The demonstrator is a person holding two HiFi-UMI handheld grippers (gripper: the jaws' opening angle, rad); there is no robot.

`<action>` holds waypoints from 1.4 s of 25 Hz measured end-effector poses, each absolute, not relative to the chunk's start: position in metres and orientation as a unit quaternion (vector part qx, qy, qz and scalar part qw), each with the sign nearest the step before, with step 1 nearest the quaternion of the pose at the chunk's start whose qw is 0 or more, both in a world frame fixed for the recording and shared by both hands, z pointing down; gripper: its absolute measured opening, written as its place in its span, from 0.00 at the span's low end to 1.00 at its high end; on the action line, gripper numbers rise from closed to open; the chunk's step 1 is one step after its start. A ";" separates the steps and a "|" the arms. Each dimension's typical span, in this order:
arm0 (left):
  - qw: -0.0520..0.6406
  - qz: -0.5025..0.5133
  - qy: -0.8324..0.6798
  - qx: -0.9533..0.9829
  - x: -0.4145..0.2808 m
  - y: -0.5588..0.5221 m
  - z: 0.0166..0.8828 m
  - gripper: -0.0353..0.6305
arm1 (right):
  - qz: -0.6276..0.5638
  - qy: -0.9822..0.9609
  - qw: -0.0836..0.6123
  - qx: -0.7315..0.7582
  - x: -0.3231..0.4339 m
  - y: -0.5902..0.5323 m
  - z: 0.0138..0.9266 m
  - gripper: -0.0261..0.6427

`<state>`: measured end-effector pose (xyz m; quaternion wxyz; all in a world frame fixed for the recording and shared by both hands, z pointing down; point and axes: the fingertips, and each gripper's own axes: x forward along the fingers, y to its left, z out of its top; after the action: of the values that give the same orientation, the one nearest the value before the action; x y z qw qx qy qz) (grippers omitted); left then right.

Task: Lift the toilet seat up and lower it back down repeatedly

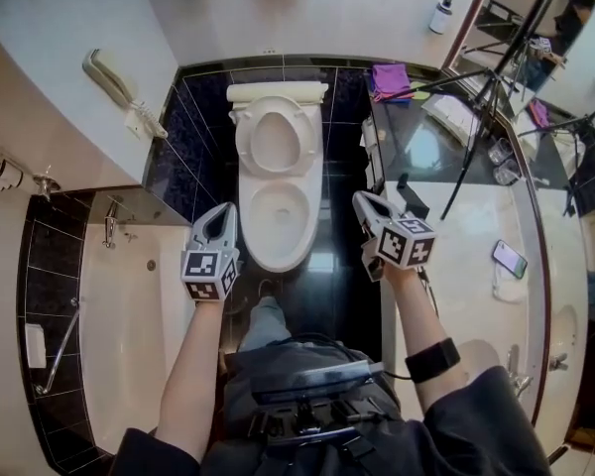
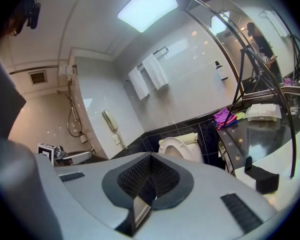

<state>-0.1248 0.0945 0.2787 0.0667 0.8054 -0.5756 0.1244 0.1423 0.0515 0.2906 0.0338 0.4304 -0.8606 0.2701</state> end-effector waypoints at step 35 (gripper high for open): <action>0.109 0.136 -0.554 0.814 -0.134 0.070 0.318 0.05 | 0.265 -0.848 0.083 0.451 0.120 0.025 0.339 0.08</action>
<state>-0.1340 0.0698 0.3182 0.1086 0.8139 -0.5542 0.1364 0.1201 0.0245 0.3387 0.0831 0.4505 -0.8483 0.2654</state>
